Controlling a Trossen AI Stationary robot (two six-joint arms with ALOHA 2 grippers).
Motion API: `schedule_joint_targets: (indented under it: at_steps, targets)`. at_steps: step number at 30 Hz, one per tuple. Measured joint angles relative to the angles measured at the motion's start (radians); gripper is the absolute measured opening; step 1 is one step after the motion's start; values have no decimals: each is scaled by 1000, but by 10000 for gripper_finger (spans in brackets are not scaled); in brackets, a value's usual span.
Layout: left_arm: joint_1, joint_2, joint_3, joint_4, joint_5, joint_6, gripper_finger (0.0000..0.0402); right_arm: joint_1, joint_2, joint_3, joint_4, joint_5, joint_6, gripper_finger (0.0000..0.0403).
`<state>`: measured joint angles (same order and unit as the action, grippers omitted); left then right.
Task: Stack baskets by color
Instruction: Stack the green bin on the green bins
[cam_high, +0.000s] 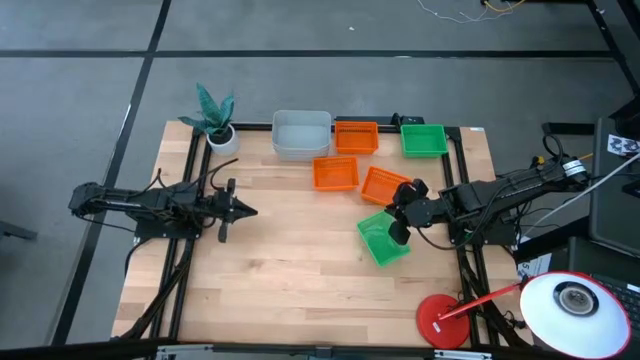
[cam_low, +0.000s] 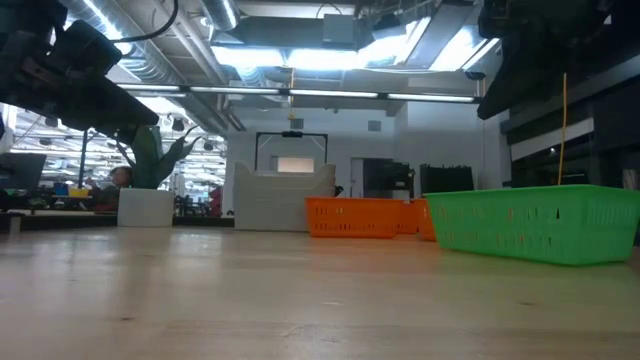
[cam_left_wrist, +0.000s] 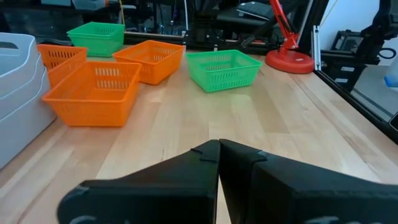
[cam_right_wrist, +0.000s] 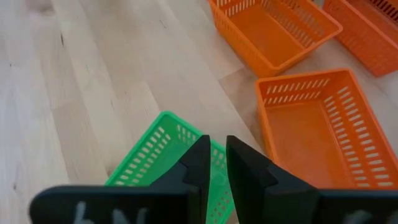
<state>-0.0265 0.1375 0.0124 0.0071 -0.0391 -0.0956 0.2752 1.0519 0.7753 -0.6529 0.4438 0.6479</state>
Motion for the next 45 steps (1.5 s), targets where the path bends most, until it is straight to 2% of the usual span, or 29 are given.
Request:
schedule_joint_targets:
  at_steps: [7, 13, 16, 23, 25, 28, 30, 31, 35, 38, 40, 45]
  targets:
    - [0, 0, 0, 1, 0, -1, 0, 0, 0, 0, 0, -3, -3, 53]
    - [0, 0, 0, 1, 0, -1, 0, 0, 14, 0, -3, -87, -6, 53]
    - [0, 0, 0, 1, 0, -1, 0, 0, 46, 0, -5, -138, -6, 53]
    - [0, 0, 0, 1, 0, -1, 0, 0, 152, 0, 2, -123, -74, 53]
    - [0, 0, 0, 1, 0, -1, 0, 0, 170, 0, 7, -73, -76, 53]
    - [0, 0, 0, 1, 0, -1, 0, -6, 172, 0, 18, 96, -39, 53]
    - [0, 0, 0, 1, 0, -1, 0, -39, 168, 0, 22, 126, -31, 53]
    - [0, 0, 0, 1, 0, -1, 0, -69, 167, 0, 22, 89, -30, 53]
    - [0, 0, 0, 1, 0, -1, 0, -216, 172, 0, 22, -216, -36, 53]
    - [0, 0, 0, 1, 0, -1, 0, -260, 179, 0, 27, -351, 14, 53]
    - [0, 0, 0, 1, 0, -1, 0, -238, 179, 0, 28, -348, 70, 53]
    - [0, 0, 0, 1, 0, -1, 0, -106, 153, 1, -13, -179, 254, 53]
